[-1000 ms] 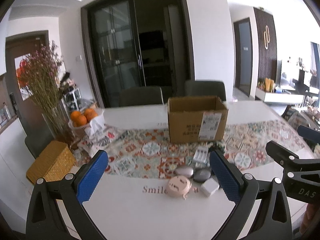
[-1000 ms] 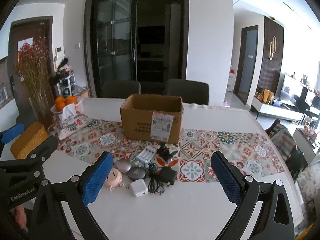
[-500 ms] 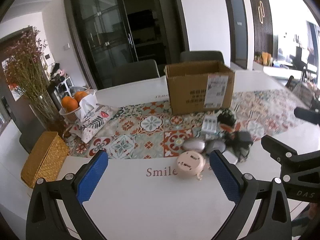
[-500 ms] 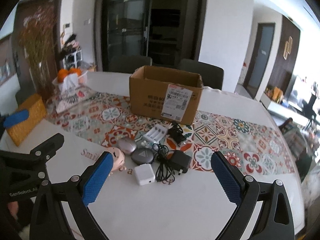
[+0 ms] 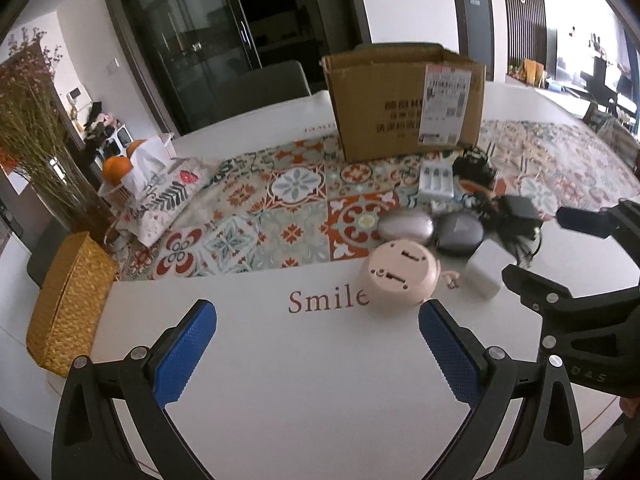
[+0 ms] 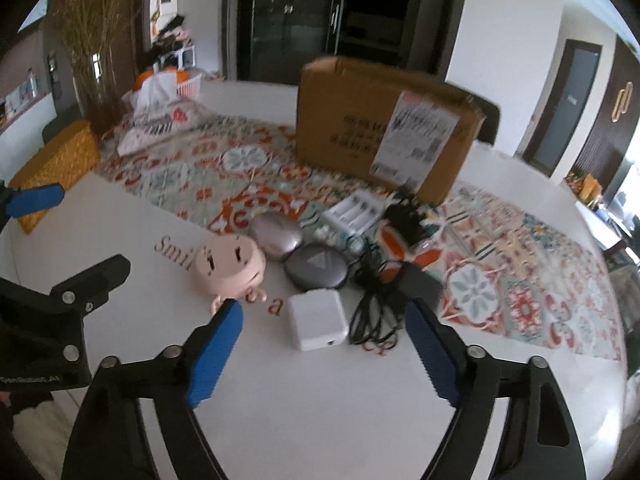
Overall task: Organize rigid objects
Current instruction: 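Move the left tool to the pink figurine while the right tool approaches the white charger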
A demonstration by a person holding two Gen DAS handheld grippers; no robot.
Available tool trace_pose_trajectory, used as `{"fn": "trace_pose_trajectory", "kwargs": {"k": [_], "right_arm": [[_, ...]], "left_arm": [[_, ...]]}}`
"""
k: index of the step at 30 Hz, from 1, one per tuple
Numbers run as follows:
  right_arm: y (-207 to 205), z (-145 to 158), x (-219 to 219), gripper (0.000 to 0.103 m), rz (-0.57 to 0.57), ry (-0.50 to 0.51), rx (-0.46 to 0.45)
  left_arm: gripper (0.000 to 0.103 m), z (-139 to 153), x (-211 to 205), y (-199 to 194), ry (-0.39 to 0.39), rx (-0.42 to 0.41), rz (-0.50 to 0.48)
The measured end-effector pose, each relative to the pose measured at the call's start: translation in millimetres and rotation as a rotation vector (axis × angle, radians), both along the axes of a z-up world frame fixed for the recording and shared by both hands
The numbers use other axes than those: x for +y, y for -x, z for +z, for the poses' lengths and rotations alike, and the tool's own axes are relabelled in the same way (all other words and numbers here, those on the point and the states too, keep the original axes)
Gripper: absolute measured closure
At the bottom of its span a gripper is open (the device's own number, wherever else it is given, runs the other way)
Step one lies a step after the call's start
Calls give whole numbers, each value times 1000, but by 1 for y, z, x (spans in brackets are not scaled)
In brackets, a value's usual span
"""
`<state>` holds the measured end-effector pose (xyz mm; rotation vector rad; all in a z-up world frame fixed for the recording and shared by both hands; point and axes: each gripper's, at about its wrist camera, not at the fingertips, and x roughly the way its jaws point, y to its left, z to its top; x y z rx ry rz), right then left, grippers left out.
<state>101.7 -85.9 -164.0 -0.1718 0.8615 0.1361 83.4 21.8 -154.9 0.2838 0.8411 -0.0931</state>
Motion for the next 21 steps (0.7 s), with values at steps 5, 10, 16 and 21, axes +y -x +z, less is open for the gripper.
{"fn": "trace_pose_trajectory", "kwargs": {"k": [5, 10, 16, 21], "right_arm": [[-11, -24, 4, 40, 33, -5, 51], [-19, -38, 4, 44, 44, 1, 78], [-27, -51, 4, 48, 59, 8, 108], [-31, -55, 3, 48, 66, 18, 107]], "left_arm": [[0, -14, 0, -6, -6, 26, -9], [0, -24, -1, -13, 3, 44, -5], [0, -34, -2, -19, 8, 59, 0], [0, -40, -4, -23, 18, 77, 1]]}}
